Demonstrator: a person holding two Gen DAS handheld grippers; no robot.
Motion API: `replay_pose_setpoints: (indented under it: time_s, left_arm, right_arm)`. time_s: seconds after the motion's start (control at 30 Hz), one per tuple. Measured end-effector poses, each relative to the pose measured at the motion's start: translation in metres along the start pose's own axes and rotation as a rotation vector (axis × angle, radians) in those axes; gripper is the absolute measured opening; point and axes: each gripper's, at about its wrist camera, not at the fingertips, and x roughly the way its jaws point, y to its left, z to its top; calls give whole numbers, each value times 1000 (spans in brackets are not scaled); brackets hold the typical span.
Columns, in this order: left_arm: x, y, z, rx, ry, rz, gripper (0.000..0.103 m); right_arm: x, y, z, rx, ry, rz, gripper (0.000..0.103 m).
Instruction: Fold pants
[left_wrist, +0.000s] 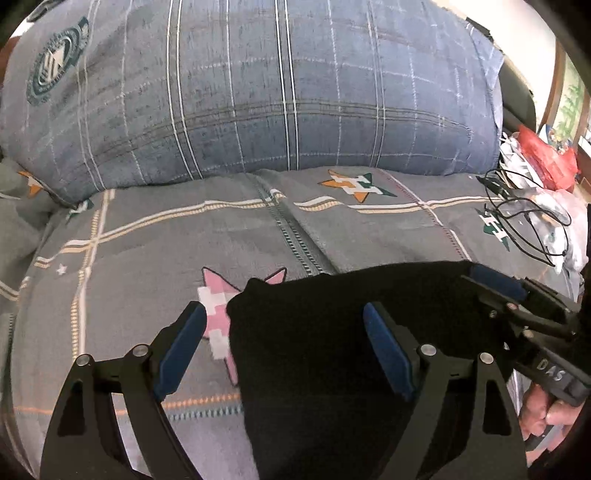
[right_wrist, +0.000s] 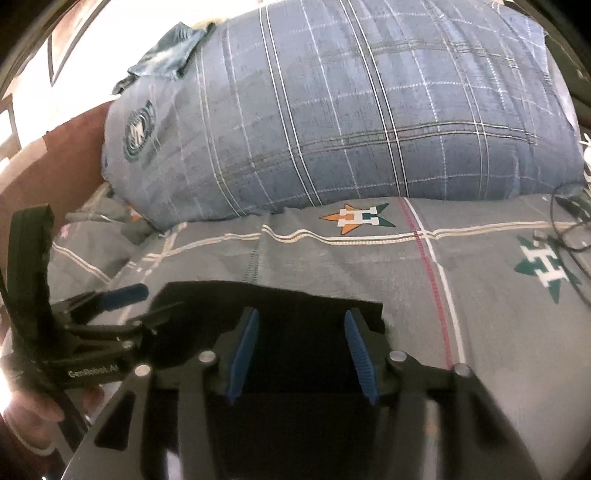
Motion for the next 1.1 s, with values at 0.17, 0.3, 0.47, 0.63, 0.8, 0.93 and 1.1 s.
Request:
replay_pose_setpoints:
  time_s: [0.17,0.3,0.47,0.63,0.8,0.93,1.1]
  left_arm:
    - [13,0,2,-37,-6,-13,95]
    - [6,4,1,-44,-8,-32,95]
    - [-21,17,-8,-64,-46,-39,95]
    - [-27,16,-32,-75,-21,-58,95]
    - [-29,12,-41,-60,-11,-47,95]
    - [-39,14,-40,-55,-31,-30,95]
    - [-42,18,-39,-69,-31,-40,95]
  right_arm:
    - [18,-10,-3,22,17,-37,45]
    - [-1,-8,-3,8,16,-30,47]
    - [-47,4,-22,-42,3,-6,49]
    - [-42,16,-60,-76,74,-85,49]
    - [-49,10,-57,-11,50,-86,60]
    - [-65,5,-48,16,-1,-44,61]
    - [-60,-8,-42,95,1,23,69]
